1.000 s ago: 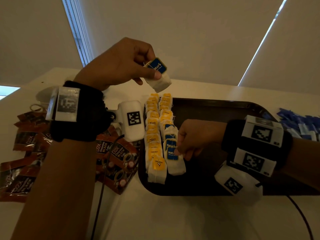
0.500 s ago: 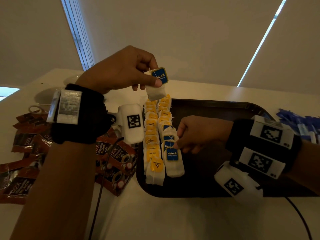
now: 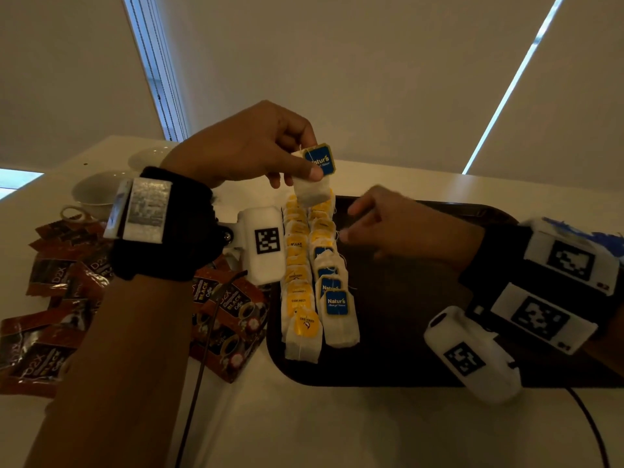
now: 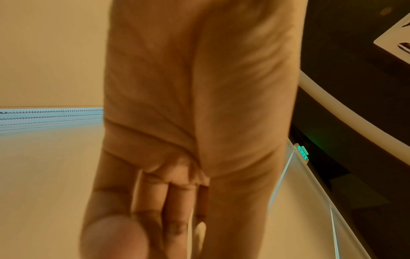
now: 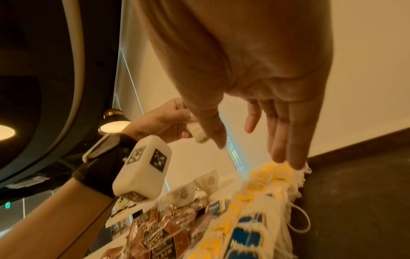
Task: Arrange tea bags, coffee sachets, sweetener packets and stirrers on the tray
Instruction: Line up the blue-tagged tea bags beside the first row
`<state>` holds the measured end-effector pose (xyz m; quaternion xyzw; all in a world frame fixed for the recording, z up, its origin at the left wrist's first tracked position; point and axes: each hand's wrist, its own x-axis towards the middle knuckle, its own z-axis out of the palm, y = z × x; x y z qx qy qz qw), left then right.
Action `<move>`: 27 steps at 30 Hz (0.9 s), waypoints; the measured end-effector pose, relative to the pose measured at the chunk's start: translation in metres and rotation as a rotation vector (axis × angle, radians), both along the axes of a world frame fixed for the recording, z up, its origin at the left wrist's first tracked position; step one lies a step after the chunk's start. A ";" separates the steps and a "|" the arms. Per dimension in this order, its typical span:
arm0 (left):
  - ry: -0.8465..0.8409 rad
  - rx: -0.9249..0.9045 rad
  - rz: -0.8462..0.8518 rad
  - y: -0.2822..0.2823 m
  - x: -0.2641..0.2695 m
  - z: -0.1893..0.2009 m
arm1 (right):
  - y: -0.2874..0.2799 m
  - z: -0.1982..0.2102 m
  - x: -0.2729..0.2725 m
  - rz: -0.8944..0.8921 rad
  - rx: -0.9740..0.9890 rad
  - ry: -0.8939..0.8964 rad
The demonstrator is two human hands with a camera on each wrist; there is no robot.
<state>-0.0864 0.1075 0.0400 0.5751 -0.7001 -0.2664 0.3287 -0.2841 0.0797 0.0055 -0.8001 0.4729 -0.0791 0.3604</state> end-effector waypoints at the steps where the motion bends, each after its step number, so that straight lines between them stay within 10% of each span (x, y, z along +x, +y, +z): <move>1: -0.007 0.017 -0.023 0.000 -0.002 -0.001 | -0.002 0.003 0.000 -0.038 -0.038 -0.098; 16: 0.087 0.102 -0.117 -0.005 -0.018 -0.006 | -0.011 0.002 -0.009 -0.090 -0.043 -0.579; 27: 0.027 0.104 -0.156 -0.001 -0.022 -0.001 | -0.007 0.003 -0.017 -0.081 0.107 -0.527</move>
